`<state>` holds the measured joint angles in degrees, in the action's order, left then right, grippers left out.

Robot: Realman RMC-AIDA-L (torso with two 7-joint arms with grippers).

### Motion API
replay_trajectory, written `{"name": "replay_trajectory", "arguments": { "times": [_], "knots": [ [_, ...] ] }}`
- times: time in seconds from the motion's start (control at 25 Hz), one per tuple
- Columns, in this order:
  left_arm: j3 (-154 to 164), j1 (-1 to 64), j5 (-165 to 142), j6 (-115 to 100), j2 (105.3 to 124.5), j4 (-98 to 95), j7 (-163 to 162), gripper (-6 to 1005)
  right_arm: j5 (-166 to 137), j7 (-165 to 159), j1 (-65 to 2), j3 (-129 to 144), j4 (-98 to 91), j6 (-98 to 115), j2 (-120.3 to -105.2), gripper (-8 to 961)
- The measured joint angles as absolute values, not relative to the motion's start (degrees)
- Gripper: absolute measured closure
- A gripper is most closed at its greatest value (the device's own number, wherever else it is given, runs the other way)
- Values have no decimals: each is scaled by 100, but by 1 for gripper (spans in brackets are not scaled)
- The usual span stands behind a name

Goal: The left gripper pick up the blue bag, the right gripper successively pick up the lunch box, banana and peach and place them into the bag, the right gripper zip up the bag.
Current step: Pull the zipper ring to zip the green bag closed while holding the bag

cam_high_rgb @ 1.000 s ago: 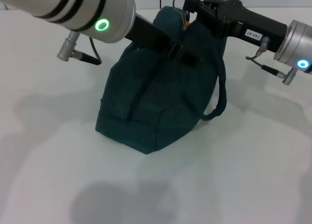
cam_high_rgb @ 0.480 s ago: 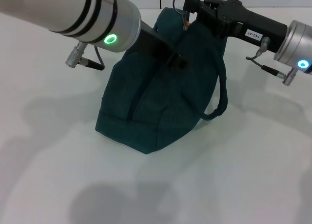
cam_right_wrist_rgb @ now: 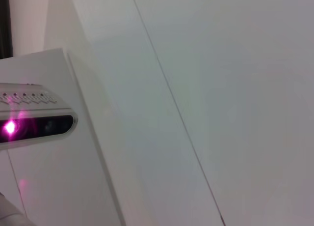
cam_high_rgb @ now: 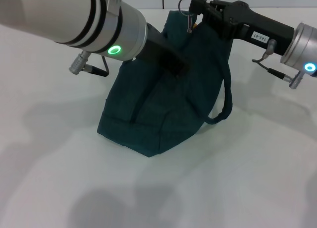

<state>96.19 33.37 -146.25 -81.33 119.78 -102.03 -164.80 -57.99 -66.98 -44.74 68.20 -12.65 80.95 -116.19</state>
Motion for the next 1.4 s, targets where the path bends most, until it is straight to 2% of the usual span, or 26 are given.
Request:
{"name": "replay_trajectory", "arguments": {
  "times": [0.04,0.48,1.4],
  "knots": [
    [9608,3333,-14625,-8124,11979,-10206,-16451,773,-5780,-6697,-4463,6820,-1266,8095,-11619,949],
    [9587,2968,-14604,-8024,11980,-10747,-16106,868,-5461,-6697,-4220,6767,-1325,8075,-11618,949],
    [9088,2564,-13643,-7840,11980,-11192,-15371,957,-5195,-6914,-3813,6817,-1274,6591,-11607,949]
  ]
}}
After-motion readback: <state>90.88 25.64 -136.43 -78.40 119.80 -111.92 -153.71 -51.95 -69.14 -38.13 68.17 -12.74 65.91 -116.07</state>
